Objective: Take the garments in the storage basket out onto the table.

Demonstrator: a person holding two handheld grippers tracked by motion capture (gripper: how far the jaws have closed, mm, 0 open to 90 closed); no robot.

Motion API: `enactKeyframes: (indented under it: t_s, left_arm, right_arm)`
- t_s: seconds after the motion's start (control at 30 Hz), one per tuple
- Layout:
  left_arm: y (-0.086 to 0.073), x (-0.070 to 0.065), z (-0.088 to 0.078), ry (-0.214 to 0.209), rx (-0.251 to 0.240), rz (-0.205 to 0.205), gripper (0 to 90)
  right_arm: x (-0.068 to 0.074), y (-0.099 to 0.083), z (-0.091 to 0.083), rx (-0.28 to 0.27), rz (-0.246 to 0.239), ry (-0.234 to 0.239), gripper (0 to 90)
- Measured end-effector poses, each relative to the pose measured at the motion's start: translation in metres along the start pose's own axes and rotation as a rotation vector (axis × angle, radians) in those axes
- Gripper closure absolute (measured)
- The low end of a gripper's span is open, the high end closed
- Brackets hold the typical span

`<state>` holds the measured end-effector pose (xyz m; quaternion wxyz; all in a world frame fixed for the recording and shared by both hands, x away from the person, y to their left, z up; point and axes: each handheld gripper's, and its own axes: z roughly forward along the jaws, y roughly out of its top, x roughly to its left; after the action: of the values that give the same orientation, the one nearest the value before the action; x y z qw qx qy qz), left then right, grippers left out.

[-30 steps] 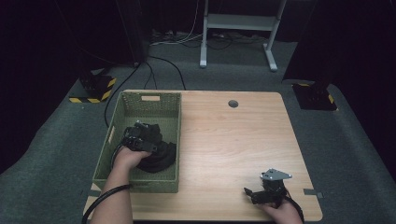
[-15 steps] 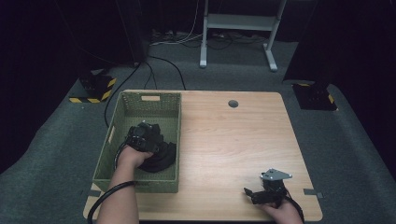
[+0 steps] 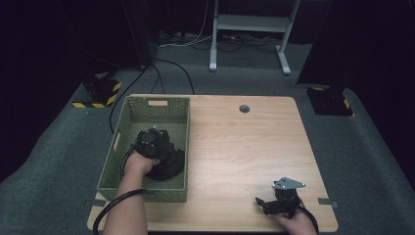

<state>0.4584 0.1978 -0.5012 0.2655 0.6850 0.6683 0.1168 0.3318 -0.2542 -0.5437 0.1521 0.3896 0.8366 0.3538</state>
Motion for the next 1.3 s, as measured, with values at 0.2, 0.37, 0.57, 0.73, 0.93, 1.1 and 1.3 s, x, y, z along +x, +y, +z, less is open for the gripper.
enactKeyframes:
  t_s: [0.2,0.37,0.57,0.73,0.93,1.1,1.3]
  left_arm:
    - [-0.002,0.001,-0.003,-0.011,-0.011,0.003,43.3]
    - [0.0,0.002,-0.005,-0.019,-0.008,-0.006,48.8]
    - [0.0,0.001,-0.01,-0.025,-0.015,0.009,50.8]
    - [0.0,0.002,-0.015,-0.039,-0.041,-0.001,52.6]
    - [-0.001,0.002,-0.021,-0.04,-0.068,0.003,53.8]
    - [0.002,0.002,-0.028,-0.047,-0.096,0.0,54.5]
    - [0.005,0.002,-0.04,-0.054,-0.152,0.0,54.8]
  right_arm:
    - [0.0,0.0,0.0,-0.001,-0.001,0.0,0.0]
    - [0.0,0.0,0.0,-0.001,0.001,0.002,0.0]
    - [0.0,0.0,0.0,-0.004,0.008,0.006,0.0]
    - [-0.001,0.0,0.0,-0.003,0.009,0.007,0.0]
    - [0.0,0.0,0.0,-0.001,0.003,0.004,0.0]
    - [0.0,0.0,0.0,-0.001,0.003,0.004,0.0]
    - [0.0,0.0,0.0,-0.002,0.003,0.006,0.0]
